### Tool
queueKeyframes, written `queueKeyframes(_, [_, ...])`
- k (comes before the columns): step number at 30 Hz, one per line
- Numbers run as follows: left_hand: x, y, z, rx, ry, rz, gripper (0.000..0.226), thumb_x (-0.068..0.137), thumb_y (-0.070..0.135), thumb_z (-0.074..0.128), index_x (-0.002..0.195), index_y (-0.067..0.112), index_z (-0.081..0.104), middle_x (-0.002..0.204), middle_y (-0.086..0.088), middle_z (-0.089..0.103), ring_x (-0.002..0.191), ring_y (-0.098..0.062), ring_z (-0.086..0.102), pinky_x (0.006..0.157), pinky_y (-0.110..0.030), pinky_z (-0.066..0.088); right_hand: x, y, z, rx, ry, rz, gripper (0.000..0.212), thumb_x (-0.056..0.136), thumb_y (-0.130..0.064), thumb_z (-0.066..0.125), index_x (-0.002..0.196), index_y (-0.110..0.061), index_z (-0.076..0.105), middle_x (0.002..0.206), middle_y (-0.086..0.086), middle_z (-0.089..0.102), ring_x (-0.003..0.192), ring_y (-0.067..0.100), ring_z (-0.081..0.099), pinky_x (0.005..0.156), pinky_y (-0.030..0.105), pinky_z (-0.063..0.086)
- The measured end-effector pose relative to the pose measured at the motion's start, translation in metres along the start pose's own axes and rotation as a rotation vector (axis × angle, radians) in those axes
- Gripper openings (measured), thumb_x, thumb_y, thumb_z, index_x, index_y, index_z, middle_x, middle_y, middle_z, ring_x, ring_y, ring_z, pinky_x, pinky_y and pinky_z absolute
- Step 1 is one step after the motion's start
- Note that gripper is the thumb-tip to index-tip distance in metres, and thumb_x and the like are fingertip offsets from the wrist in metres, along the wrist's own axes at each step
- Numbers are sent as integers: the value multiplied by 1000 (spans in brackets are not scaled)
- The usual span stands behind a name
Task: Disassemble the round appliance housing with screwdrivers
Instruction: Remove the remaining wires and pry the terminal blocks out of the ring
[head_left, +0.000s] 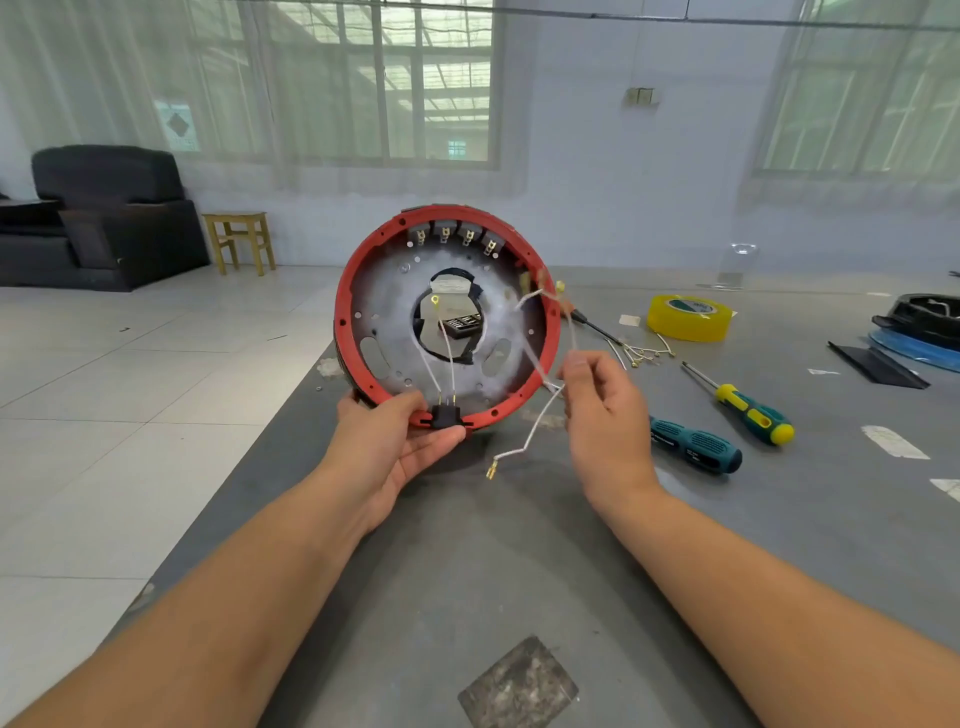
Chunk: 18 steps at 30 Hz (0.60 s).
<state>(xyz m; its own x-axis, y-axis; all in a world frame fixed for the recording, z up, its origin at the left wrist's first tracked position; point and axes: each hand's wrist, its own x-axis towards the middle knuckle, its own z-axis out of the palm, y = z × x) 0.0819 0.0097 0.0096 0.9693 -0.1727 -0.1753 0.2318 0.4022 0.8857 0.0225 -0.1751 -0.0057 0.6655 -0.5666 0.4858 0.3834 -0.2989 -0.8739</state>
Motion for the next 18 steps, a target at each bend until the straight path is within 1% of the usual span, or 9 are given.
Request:
queueKeyframes(3, [-2,5,-2,23,-13,-5,24,101,2,59,125,5,56,88,-19,80,72,-34,80,51,-26,61,6,1,-9,129,38,73,41,108,-26,51,69,-37,62,64,-17,48,65,10,39,66,31,34])
queueKeyframes(5, [-2,8,-4,55,0,-7,21,101,4,60,121,6,55,88,-19,80,69,-32,79,48,-25,59,9,4,-12,167,45,101,42,107,-27,53,68,-37,67,77,-19,59,70,1,52,75,31,44])
queueKeyframes(7, [-2,10,-5,107,1,-15,20,100,6,60,120,6,54,93,-22,80,72,-33,80,47,-25,58,10,8,-12,230,-25,154,43,106,-27,55,67,-35,73,115,-17,66,97,-14,59,102,33,47])
queueKeyframes(8, [-1,12,-6,135,-14,-29,16,101,8,60,116,5,55,95,-24,80,74,-34,80,46,-24,58,10,9,-11,252,-82,184,43,105,-27,56,66,-32,74,135,-14,61,114,-17,54,113,33,41])
queueKeyframes(9, [-1,15,-7,163,-40,-53,11,101,9,60,110,4,56,96,-26,79,74,-33,80,46,-24,58,10,9,-10,264,-138,208,43,105,-26,57,66,-29,75,147,-10,55,128,-14,49,119,35,34])
queueKeyframes(10, [-2,18,-8,197,-74,-84,9,101,11,60,104,3,58,96,-27,79,72,-31,80,46,-23,58,11,10,-8,271,-180,216,42,105,-25,57,68,-27,76,149,-6,55,135,-4,48,123,39,31])
queueKeyframes(12, [-2,24,-10,314,-136,-142,17,101,16,61,101,-1,64,93,-28,78,65,-25,79,46,-23,58,9,12,-5,256,-220,194,39,104,-26,56,69,-23,72,129,0,66,126,13,56,123,48,32])
queueKeyframes(15, [-2,32,-13,574,-154,-181,34,102,29,58,108,-3,68,86,-30,77,53,-20,74,43,-21,56,6,14,-5,184,-185,174,41,104,-26,54,65,-24,63,102,1,67,103,15,60,117,55,38])
queueKeyframes(18, [-3,36,-13,742,-118,-156,46,102,39,49,110,-3,66,82,-29,77,44,-17,66,42,-20,54,2,12,-3,159,-163,215,42,106,-25,53,65,-23,62,90,5,64,90,18,56,111,60,41])
